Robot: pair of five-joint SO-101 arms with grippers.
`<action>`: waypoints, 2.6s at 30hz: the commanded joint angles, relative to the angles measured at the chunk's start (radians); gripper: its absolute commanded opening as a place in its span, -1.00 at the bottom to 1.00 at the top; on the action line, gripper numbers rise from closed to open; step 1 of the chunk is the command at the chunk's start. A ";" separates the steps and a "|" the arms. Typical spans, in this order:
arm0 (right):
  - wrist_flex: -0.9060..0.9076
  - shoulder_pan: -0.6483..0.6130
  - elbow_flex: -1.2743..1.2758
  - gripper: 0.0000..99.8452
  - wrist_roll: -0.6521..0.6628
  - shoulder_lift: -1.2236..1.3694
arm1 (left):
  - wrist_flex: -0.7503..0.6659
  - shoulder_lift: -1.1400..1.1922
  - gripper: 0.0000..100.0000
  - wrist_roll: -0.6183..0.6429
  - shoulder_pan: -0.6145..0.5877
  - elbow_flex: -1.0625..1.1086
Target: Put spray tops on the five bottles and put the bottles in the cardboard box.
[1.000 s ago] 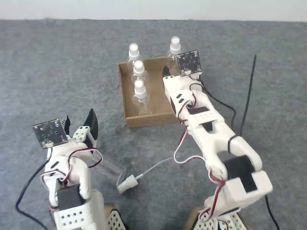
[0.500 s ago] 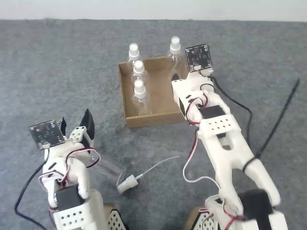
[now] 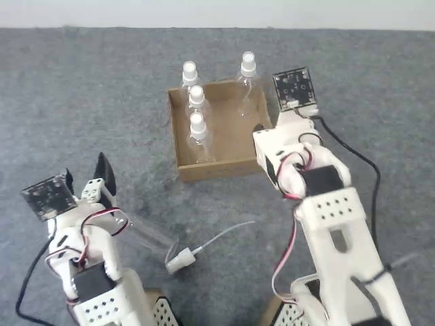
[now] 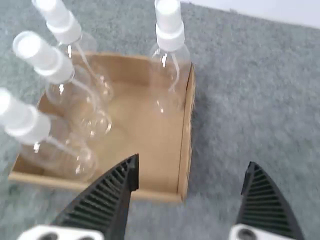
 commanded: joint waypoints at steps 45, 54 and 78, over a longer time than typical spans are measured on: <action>-0.179 -0.814 0.152 -0.45 -0.003 0.054 | -0.084 -0.012 -0.51 0.106 -0.153 -0.021; -0.229 -0.875 0.152 -0.45 -0.003 0.214 | -0.084 -0.012 -0.51 0.106 -0.152 -0.021; -0.283 -0.786 0.146 -0.58 0.089 0.483 | -0.084 -0.012 -0.51 0.106 -0.150 -0.021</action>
